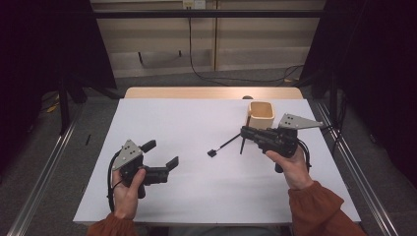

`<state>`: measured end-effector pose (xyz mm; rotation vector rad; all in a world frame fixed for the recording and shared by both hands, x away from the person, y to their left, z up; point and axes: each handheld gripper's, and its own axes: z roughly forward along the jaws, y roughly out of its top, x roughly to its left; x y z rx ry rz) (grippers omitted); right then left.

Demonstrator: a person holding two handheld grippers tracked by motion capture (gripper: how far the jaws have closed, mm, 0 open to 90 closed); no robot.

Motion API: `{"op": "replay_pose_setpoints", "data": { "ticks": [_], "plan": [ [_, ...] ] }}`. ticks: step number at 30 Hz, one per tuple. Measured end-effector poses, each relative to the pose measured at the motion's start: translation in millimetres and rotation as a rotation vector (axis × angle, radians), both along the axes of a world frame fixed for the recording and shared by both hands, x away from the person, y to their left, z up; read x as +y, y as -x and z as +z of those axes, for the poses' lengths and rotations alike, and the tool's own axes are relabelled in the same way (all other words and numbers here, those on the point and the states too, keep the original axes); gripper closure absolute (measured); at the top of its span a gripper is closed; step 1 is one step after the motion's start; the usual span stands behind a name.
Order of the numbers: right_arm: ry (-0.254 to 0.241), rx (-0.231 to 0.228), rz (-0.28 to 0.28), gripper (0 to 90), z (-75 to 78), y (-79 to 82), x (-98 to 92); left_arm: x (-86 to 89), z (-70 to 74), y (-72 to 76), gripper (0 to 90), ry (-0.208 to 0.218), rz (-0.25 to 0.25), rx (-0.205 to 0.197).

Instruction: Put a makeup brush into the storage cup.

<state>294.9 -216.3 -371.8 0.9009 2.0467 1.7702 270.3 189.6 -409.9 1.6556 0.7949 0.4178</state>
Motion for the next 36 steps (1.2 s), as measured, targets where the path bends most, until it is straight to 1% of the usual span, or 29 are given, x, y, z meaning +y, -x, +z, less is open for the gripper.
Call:
{"op": "replay_pose_setpoints", "data": {
  "ticks": [1,3,5,6,8,10,11,16,19,21,22,25,27,28,30,33,34,35,36],
  "plan": [
    [0.005,-0.001,-0.004,83.3,0.8,-0.1,-1.3,2.4,-1.4,0.7,1.9,-0.005,0.005,0.007],
    [0.005,-0.009,-0.017,83.3,3.6,-1.6,-5.9,7.4,-3.6,2.7,1.9,-0.016,0.012,0.003],
    [0.004,-0.015,-0.028,83.3,5.2,-2.8,-9.0,12.3,-5.1,5.0,1.8,-0.02,0.018,0.009],
    [0.005,-0.015,-0.033,83.3,5.7,-3.4,-10.5,17.2,-6.9,8.3,1.8,-0.021,0.026,0.015],
    [0.006,-0.016,-0.038,83.3,6.2,-4.1,-11.6,19.6,-7.9,9.4,1.8,-0.029,0.025,0.02],
    [0.01,-0.02,-0.046,83.3,7.4,-6.3,-13.6,24.7,-10.9,11.0,2.0,-0.01,0.029,0.04],
    [0.02,-0.02,-0.054,83.3,8.3,-8.8,-14.0,26.0,-11.9,11.5,2.1,-0.003,0.031,0.043],
    [0.024,-0.031,-0.06,83.3,11.7,-12.6,-14.3,31.6,-16.2,16.3,2.0,-0.033,0.041,0.033],
    [0.023,-0.028,-0.074,83.3,13.9,-19.3,-17.5,35.0,-18.8,18.9,1.9,-0.025,0.051,0.036],
    [0.023,-0.029,-0.082,83.3,15.0,-21.5,-18.8,37.7,-20.5,20.8,1.6,-0.032,0.055,0.037],
    [0.026,-0.033,-0.086,83.3,15.5,-22.7,-19.6,39.1,-21.3,21.8,1.6,-0.024,0.057,0.041],
    [0.035,-0.036,-0.1,83.3,16.8,-27.8,-22.7,40.5,-21.8,23.0,1.6,-0.035,0.067,0.023],
    [0.039,-0.032,-0.11,83.3,16.7,-31.2,-24.9,40.3,-22.2,22.5,1.7,-0.031,0.063,0.024],
    [0.043,-0.031,-0.114,83.3,16.9,-32.8,-25.8,39.8,-22.3,22.4,1.7,-0.042,0.066,0.018],
    [0.042,-0.037,-0.123,83.3,19.9,-37.3,-27.8,39.1,-22.4,22.7,1.7,-0.034,0.063,0.02],
    [0.035,-0.041,-0.126,83.3,23.0,-40.5,-29.1,39.3,-21.6,23.8,1.6,-0.04,0.067,0.01],
    [0.034,-0.038,-0.129,83.3,24.2,-41.5,-29.6,39.6,-21.6,24.1,1.6,-0.033,0.066,0.011],
    [0.039,-0.041,-0.134,83.3,25.9,-42.6,-30.2,40.2,-21.9,24.0,1.6,-0.017,0.061,0.021],
    [0.038,-0.045,-0.139,83.3,28.2,-44.1,-31.3,40.4,-21.9,24.2,1.6,-0.021,0.061,0.019]
  ]
}}
